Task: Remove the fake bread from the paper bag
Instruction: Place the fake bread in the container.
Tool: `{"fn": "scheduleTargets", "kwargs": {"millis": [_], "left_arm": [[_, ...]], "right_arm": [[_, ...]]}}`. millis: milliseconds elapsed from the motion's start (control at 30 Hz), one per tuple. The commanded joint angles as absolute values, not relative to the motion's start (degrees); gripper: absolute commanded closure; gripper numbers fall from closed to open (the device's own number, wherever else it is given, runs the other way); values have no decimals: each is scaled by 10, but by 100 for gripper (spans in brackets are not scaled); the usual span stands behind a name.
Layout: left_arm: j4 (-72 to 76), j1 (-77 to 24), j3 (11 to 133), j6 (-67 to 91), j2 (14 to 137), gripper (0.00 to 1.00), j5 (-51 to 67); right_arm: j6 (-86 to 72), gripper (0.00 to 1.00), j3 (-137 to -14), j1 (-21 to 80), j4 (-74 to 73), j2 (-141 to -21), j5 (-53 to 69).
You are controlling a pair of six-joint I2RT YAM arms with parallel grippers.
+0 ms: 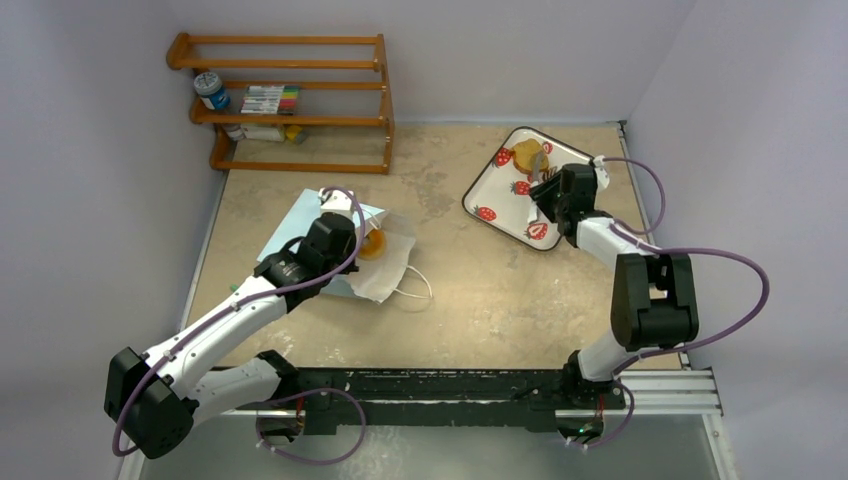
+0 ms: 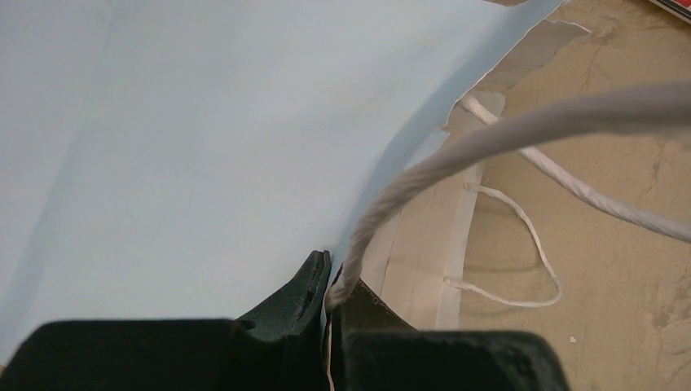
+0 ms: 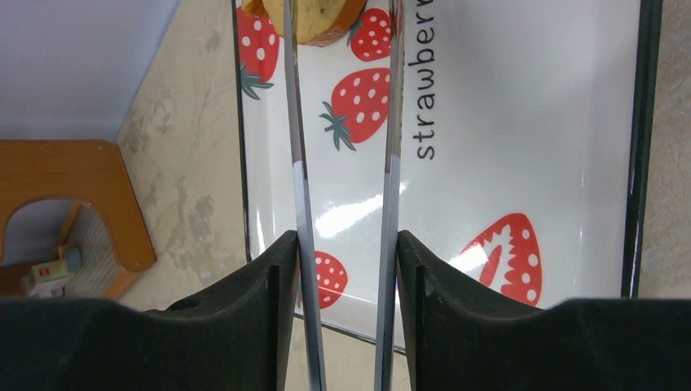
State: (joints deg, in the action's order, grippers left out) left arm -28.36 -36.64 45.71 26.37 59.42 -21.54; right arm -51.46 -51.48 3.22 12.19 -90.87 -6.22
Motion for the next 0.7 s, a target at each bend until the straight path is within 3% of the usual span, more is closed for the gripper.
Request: {"fn": "scheduleTargets", "kwargs": {"millis": [0, 367, 667], "left_arm": [[-255, -364, 455, 271, 582, 100, -210], [-247, -364, 453, 273, 587, 100, -208], [-241, -364, 449, 271, 587, 100, -206]], "right_arm": [[-527, 53, -500, 28, 125, -879, -62], [-525, 54, -469, 28, 101, -816, -74], [-501, 60, -457, 28, 83, -771, -81]]}}
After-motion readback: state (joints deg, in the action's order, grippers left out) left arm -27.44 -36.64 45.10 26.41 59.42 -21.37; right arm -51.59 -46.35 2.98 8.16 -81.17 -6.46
